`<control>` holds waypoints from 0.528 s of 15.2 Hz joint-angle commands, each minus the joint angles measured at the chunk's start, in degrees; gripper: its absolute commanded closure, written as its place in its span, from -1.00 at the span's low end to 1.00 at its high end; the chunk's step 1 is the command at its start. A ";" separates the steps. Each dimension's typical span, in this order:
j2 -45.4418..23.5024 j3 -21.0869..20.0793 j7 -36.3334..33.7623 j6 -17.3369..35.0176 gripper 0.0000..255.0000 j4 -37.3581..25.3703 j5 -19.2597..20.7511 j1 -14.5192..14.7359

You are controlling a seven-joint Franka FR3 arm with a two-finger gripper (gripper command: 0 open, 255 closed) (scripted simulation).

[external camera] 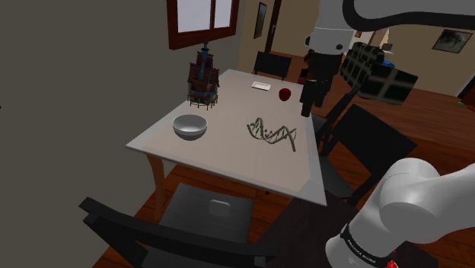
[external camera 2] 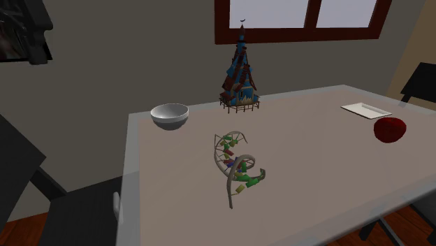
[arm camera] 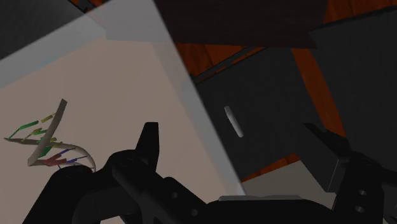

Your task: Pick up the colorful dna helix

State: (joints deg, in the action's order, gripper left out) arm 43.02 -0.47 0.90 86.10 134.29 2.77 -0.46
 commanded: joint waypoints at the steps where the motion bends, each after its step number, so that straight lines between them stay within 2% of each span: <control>1: 0.00 0.00 0.00 0.00 -1.00 0.00 0.00 0.00; 8: -1.71 8.81 12.92 11.77 -1.00 7.14 5.88 -0.91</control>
State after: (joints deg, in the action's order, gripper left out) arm 42.41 6.93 11.80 95.38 140.59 7.78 -1.27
